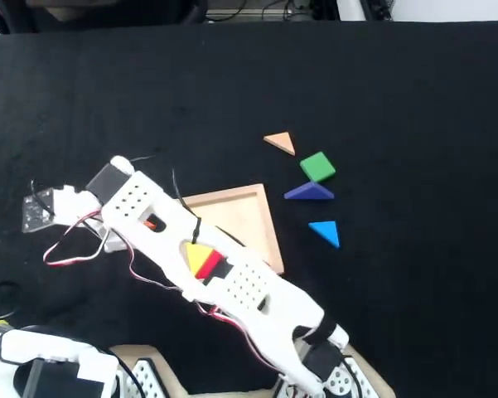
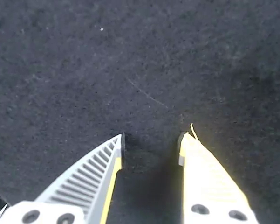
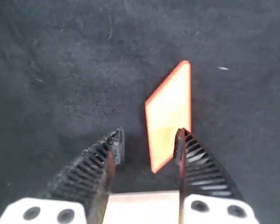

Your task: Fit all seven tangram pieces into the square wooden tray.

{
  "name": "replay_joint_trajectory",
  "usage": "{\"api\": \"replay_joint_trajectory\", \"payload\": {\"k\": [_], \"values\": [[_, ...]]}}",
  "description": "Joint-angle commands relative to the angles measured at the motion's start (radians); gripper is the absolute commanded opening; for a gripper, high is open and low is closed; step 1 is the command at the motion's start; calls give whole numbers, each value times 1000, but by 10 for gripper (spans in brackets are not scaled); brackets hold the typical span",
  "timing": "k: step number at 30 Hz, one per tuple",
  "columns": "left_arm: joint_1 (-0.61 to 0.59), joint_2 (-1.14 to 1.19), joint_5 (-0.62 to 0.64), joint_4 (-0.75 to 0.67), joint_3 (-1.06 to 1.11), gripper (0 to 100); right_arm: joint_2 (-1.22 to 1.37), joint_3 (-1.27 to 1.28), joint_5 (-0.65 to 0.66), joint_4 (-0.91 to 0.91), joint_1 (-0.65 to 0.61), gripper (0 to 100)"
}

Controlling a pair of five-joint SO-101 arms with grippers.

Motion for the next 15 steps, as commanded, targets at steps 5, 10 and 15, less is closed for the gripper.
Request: {"api": "replay_joint_trajectory", "payload": {"k": [5, 10, 15], "values": [[-18, 12, 6, -20, 31, 199, 67, -81, 18, -20, -37, 187], [-18, 12, 6, -20, 31, 199, 124, -130, 18, -12, -40, 187], [-18, 12, 6, -20, 31, 199, 151, -162, 18, -9, -38, 187]]}}
